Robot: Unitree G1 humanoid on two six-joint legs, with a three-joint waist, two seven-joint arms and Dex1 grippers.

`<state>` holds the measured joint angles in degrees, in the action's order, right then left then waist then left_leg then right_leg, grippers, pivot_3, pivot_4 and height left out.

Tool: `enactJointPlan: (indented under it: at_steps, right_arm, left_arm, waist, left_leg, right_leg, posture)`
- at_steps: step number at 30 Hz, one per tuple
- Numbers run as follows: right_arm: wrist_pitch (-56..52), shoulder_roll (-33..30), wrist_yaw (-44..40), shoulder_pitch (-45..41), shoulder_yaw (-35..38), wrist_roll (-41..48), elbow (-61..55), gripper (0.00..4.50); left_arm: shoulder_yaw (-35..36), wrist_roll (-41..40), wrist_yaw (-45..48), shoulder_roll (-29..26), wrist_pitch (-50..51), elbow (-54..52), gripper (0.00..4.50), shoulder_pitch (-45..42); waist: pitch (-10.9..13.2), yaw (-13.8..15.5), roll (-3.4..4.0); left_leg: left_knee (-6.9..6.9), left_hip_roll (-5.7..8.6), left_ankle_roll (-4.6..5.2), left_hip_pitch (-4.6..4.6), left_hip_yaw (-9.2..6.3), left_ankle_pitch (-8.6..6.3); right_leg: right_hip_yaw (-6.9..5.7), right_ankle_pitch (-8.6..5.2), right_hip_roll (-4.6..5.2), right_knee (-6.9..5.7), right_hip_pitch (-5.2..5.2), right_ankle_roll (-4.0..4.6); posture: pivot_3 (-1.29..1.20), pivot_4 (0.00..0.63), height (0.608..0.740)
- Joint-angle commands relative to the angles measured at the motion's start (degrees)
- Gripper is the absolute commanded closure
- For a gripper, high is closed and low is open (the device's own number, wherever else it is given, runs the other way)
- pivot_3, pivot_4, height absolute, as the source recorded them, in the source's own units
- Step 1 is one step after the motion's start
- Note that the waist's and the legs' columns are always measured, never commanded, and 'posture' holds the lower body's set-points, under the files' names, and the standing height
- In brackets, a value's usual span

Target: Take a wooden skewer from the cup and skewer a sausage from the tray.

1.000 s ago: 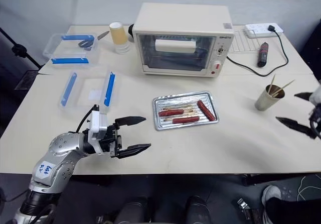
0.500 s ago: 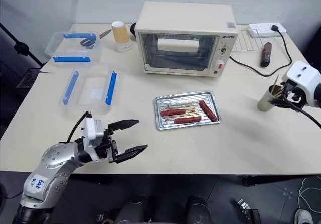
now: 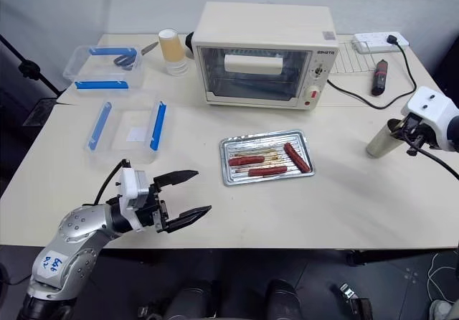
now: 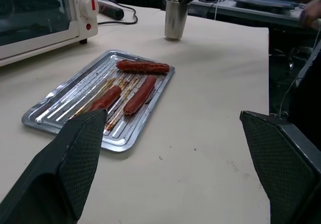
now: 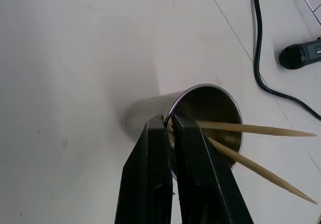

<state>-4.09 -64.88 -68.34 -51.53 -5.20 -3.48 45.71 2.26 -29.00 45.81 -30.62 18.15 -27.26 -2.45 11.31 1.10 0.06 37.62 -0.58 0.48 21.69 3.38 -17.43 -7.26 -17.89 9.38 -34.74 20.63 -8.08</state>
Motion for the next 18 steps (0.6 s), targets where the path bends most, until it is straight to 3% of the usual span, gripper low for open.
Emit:
enactJointPlan:
  at_steps: [1, 8, 15, 18]
  right_arm:
    - [-0.75, -2.79, -1.87, -2.26, 2.63, 0.91, -0.91, 4.46]
    - [-1.29, -4.30, -4.83, -2.14, 3.99, 1.73, -3.00, 4.46]
    - [5.18, -0.92, -0.62, 6.11, 4.21, 1.27, -4.64, 4.46]
    - [2.88, -0.19, -1.26, 8.65, 4.88, 2.58, -6.46, 4.46]
  left_arm:
    - [0.28, 0.01, 0.06, -0.31, -0.90, -0.81, 0.00, -0.78]
    - [-0.66, 0.75, 0.99, 0.36, -2.46, 1.98, 0.00, -2.33]
    - [-1.44, 1.15, 1.05, 0.76, -2.91, 2.68, 0.00, -3.72]
    - [-0.67, 0.81, 1.01, 0.12, -2.53, 1.95, 0.00, -3.03]
  waist:
    - [0.00, 0.05, 0.00]
    - [0.01, 0.06, 0.01]
    - [0.01, 0.06, 0.01]
    - [0.00, 0.04, 0.00]
  left_leg:
    - [0.00, 0.00, 0.00, 0.00, 0.00, 0.00]
    - [0.01, 0.00, 0.00, 0.00, 0.01, -0.02]
    - [0.05, 0.01, -0.04, 0.00, 0.04, -0.04]
    - [0.12, -0.01, -0.04, 0.00, 0.02, -0.04]
  right_leg:
    - [0.00, 0.00, 0.00, 0.00, 0.00, 0.00]
    - [0.00, 0.00, 0.00, 0.01, 0.00, 0.00]
    - [0.01, 0.00, -0.06, -0.01, 0.00, 0.00]
    - [0.00, 0.00, -0.08, -0.05, -0.03, 0.00]
  posture:
    - [0.00, 0.150, 0.740]
    - [0.00, 0.150, 0.740]
    - [0.00, 0.150, 0.740]
    - [0.00, 0.150, 0.740]
